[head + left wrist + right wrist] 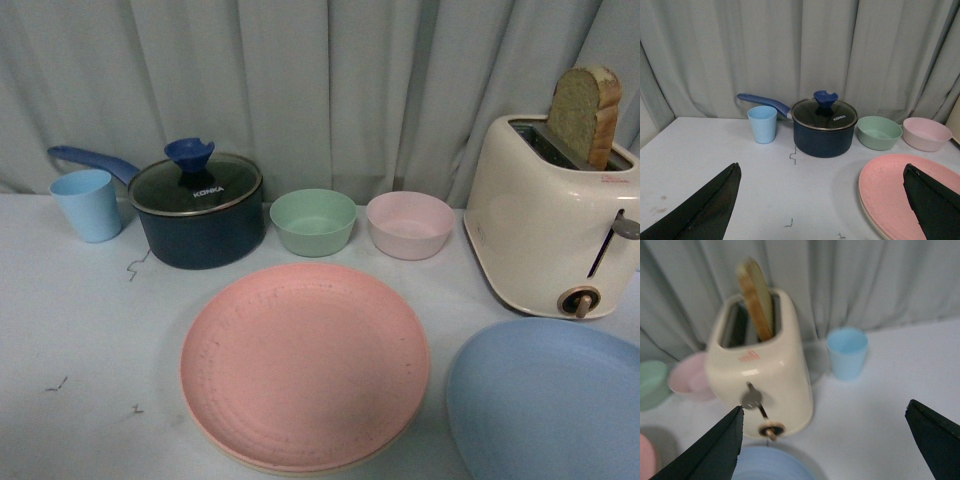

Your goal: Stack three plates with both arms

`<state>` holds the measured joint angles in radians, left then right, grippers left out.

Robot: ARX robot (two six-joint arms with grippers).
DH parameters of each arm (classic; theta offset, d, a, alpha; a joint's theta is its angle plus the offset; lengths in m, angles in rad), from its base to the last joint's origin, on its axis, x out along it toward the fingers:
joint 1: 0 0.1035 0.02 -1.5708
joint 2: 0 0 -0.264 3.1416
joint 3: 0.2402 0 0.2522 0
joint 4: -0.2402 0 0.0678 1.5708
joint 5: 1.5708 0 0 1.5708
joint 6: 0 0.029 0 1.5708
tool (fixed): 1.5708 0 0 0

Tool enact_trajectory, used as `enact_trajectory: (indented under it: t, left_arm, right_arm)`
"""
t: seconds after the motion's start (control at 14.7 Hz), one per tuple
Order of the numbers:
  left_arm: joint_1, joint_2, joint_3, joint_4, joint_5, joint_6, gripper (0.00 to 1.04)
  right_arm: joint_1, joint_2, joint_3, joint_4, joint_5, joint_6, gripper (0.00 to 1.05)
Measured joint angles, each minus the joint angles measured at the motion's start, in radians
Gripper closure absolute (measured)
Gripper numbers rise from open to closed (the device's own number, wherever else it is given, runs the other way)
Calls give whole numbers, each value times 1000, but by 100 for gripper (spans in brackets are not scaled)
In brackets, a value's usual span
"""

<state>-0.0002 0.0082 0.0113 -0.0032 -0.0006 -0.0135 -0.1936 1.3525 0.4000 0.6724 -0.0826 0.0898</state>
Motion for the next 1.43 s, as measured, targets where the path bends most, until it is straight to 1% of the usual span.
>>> enact_trajectory:
  t: [0.2,0.41,0.48,0.61,1.02,1.43]
  left_arm:
    - [0,0,0,0,0,0,7]
    - [0,0,0,0,0,0,7]
    - [0,0,0,0,0,0,7]
    - [0,0,0,0,0,0,7]
    - [0,0,0,0,0,0,7]
    - [0,0,0,0,0,0,7]
  right_arm:
    - [14,98,30,-17,40,14,6]
    - [28,183,58,-53,58,33,6]
    - [47,270,79,-85,56,59,6]
    - [95,391,83,-95,58,101,6]
    - [123,469,83,-84,76,116,6]
    - [123,528,83,-71,101,120,6]
